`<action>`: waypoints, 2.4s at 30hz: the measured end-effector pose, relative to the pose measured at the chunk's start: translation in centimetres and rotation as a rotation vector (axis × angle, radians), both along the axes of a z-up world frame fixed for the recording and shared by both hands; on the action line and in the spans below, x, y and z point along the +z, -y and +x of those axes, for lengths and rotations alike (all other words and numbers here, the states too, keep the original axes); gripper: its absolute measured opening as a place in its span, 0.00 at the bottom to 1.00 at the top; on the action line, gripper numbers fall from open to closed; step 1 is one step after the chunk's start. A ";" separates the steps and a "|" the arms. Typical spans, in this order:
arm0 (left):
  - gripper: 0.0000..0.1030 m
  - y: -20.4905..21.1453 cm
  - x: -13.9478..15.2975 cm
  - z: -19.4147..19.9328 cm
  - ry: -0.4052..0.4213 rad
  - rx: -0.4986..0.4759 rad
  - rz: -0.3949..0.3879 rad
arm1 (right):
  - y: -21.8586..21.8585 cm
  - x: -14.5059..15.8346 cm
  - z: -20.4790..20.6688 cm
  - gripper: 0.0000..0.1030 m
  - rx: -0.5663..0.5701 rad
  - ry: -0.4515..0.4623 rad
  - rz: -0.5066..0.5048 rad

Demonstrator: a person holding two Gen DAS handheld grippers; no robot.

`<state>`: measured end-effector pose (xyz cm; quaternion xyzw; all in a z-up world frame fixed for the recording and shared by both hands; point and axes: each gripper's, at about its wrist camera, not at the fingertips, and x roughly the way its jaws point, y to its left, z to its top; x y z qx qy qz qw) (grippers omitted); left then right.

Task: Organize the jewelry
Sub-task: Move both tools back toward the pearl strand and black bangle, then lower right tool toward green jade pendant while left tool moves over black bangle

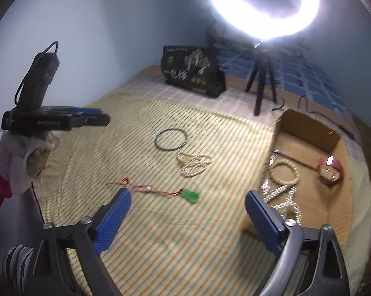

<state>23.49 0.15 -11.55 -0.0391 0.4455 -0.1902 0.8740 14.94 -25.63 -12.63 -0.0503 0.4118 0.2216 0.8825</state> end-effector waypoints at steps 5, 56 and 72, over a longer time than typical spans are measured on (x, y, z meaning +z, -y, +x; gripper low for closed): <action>0.58 -0.7 -1.5 1.3 -0.027 0.018 -0.024 | -1.3 -1.7 0.7 0.78 0.001 -0.052 0.012; 0.33 2.1 -8.0 8.4 -0.165 0.014 -0.094 | -3.2 -9.0 4.7 0.43 -0.172 -0.193 0.003; 0.32 2.3 -8.1 8.6 -0.169 0.010 -0.094 | -3.3 -9.1 4.8 0.42 -0.171 -0.190 0.000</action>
